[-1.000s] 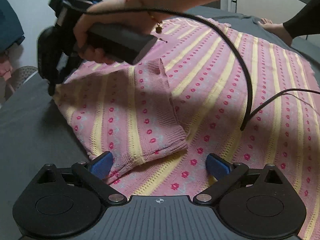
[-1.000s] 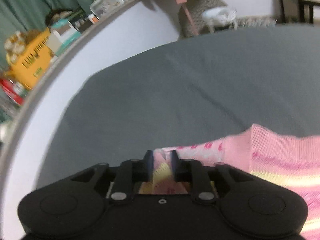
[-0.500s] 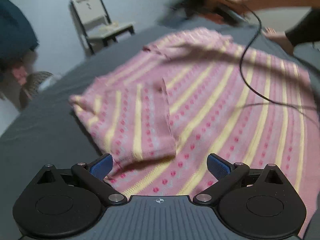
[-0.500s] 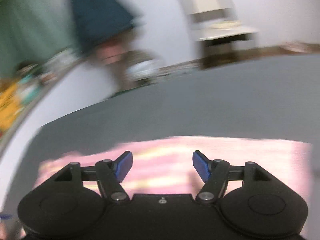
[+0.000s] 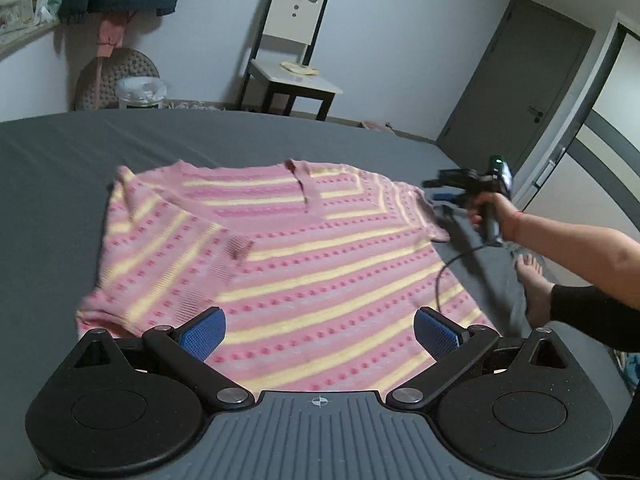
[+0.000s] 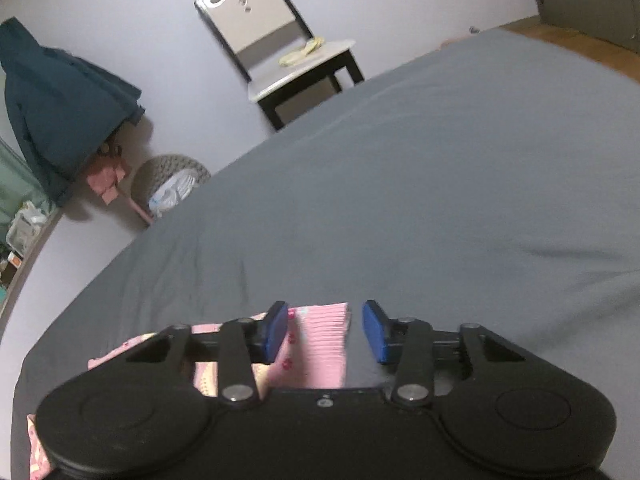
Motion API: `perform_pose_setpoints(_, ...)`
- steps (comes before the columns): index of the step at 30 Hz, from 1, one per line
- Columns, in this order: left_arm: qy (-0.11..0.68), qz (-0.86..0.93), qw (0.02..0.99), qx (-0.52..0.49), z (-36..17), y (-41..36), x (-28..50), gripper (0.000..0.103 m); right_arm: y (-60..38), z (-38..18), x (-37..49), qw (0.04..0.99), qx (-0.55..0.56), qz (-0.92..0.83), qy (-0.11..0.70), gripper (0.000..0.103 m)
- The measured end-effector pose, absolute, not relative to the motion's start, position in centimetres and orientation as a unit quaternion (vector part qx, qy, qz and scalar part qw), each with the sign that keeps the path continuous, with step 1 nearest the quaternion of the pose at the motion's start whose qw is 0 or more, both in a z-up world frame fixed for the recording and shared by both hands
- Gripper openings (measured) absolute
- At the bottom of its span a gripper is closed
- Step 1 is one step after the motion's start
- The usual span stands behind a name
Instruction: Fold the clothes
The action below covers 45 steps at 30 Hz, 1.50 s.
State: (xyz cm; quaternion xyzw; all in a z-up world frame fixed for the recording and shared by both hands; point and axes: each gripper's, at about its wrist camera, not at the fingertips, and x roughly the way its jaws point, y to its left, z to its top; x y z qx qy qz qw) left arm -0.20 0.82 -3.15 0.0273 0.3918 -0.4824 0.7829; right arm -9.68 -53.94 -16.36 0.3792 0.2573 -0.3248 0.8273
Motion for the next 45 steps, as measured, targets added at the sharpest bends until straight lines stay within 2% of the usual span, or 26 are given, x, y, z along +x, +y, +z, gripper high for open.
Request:
perform_pose_setpoints(2, 0.396, -0.488, 0.778, 0.013, -3.8, 0.3, -0.7, 0.101, -53.9, -16.7, -8.8, 0.829, 0.377, -0.32, 0.261, 0.007)
perform_pose_setpoints(7, 0.41, -0.49, 0.769, 0.037, -5.2, -0.9, -0.3, 0.101, -51.7, -14.2, -8.4, 0.852, 0.337, -0.323, 0.235, 0.006)
perform_pose_setpoints(14, 0.42, -0.489, 0.765, 0.005, -5.8, -0.4, 0.6, 0.101, -39.7, -7.2, -7.4, 0.938, 0.263, -0.146, 0.175, 0.006)
perform_pose_setpoints(18, 0.422, -0.496, 0.759, 0.013, -6.2, 0.0, 0.1, 0.101, -31.6, -8.3, -6.2, 0.943, 0.247, -0.08, 0.207, 0.006)
perform_pose_setpoints(22, 0.417, -0.506, 0.755, 0.011, -6.0, 0.2, -0.5, 0.101, -25.4, -11.7, -3.9, 0.941, 0.158, -0.094, 0.284, 0.006)
perform_pose_setpoints(24, 0.412, -0.512, 0.753, 0.012, -5.9, 0.2, -0.8, 0.101, -23.7, -13.0, -3.3, 0.936, 0.135, -0.11, 0.306, 0.009)
perform_pose_setpoints(25, 0.409, -0.514, 0.754, 0.013, -5.9, 0.2, -1.0, 0.101, -23.1, -13.1, -3.6, 0.937, 0.126, -0.114, 0.306, 0.018)
perform_pose_setpoints(26, 0.406, -0.516, 0.754, 0.014, -6.0, 0.1, -1.1, 0.101, -22.6, -13.3, -3.8, 0.937, 0.117, -0.119, 0.306, 0.033)
perform_pose_setpoints(27, 0.405, -0.516, 0.755, 0.015, -6.0, -0.1, -1.1, 0.101, -22.0, -13.5, -4.1, 0.938, 0.108, -0.123, 0.305, 0.039)
perform_pose_setpoints(29, 0.399, -0.512, 0.76, 0.011, -5.9, -0.5, -1.0, 0.101, -20.9, -13.5, -4.8, 0.942, 0.095, -0.125, 0.298, 0.043)
perform_pose_setpoints(32, 0.383, -0.508, 0.771, -0.025, -5.1, -1.3, -0.2, 0.101, -21.0, -11.5, -8.2, 0.966, 0.096, -0.113, 0.209, 0.046)
perform_pose_setpoints(36, 0.355, -0.516, 0.776, -0.072, -4.7, -4.3, 1.4, 0.103, -25.4, -10.5, -10.1, 0.943, 0.132, -0.237, 0.192, 0.046)
perform_pose_setpoints(38, 0.354, -0.512, 0.779, -0.072, -5.5, -6.8, 1.8, 0.103, -28.2, -10.4, -11.2, 0.923, 0.177, -0.276, 0.203, 0.035)
perform_pose_setpoints(41, 0.362, -0.494, 0.786, -0.082, -7.4, -10.8, 2.3, 0.103, -32.3, -10.4, -13.4, 0.888, 0.304, -0.272, 0.211, 0.034)
perform_pose_setpoints(45, 0.387, -0.457, 0.787, -0.147, -11.2, -14.2, 1.9, 0.103, -34.2, -11.1, -14.3, 0.836, 0.453, -0.215, 0.224, 0.034)
